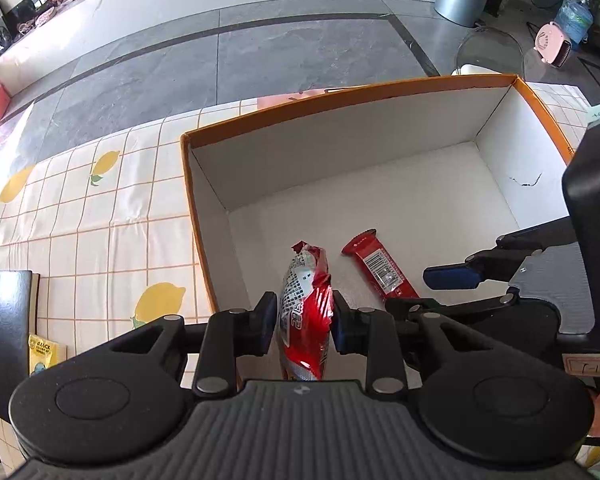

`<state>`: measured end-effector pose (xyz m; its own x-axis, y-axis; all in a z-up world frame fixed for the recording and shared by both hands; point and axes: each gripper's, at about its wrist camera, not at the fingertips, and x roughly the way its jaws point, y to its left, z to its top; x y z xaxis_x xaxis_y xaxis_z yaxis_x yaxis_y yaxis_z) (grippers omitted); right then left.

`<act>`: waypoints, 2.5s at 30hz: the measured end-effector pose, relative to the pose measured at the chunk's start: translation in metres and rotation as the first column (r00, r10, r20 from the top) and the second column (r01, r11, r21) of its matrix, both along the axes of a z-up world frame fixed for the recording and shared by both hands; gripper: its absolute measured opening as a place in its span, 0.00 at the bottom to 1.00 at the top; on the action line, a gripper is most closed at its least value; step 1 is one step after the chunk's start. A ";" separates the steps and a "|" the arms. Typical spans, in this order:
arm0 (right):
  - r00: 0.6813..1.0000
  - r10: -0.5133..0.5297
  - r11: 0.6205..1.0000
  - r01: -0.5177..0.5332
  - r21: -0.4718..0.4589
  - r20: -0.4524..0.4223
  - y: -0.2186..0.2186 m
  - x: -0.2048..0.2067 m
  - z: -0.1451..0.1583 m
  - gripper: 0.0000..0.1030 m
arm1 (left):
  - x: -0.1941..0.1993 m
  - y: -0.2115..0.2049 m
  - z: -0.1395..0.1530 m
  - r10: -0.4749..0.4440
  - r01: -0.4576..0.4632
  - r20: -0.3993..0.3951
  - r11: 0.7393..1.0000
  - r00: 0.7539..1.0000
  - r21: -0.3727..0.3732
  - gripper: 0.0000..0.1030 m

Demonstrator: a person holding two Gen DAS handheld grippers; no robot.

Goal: Organize snacks
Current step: 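Open the right tool to drop the wafer bar while the left tool drops the chip bag, then move both tools back to the snack pile, then grasp the clear printed bag with the left tool while the right tool grasps the striped chip bag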

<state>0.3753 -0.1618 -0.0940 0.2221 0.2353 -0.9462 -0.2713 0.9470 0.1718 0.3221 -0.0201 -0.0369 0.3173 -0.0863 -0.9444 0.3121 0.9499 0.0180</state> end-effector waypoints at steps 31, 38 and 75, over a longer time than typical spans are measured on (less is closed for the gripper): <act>0.965 -0.048 0.999 0.048 0.005 0.259 -0.039 -0.142 0.136 0.47 | -0.153 -0.018 0.120 -0.079 0.100 0.313 0.994 0.946 -0.052 0.58; 0.936 -0.098 0.995 0.080 0.065 0.339 -0.055 -0.206 0.149 0.50 | -0.205 -0.014 0.120 -0.062 0.107 0.405 0.990 0.912 -0.089 0.65; 0.929 -0.238 0.956 0.276 -0.103 0.283 -0.095 -0.234 -0.006 0.69 | -0.200 0.017 -0.035 0.060 -0.034 0.283 0.995 0.957 -0.095 0.84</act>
<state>0.1416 -0.2568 -0.0997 0.5040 0.0077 -0.8637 -0.0330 0.9994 -0.0103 0.1217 -0.0035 -0.0716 0.5778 -0.1439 -0.8034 0.2609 0.9652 0.0148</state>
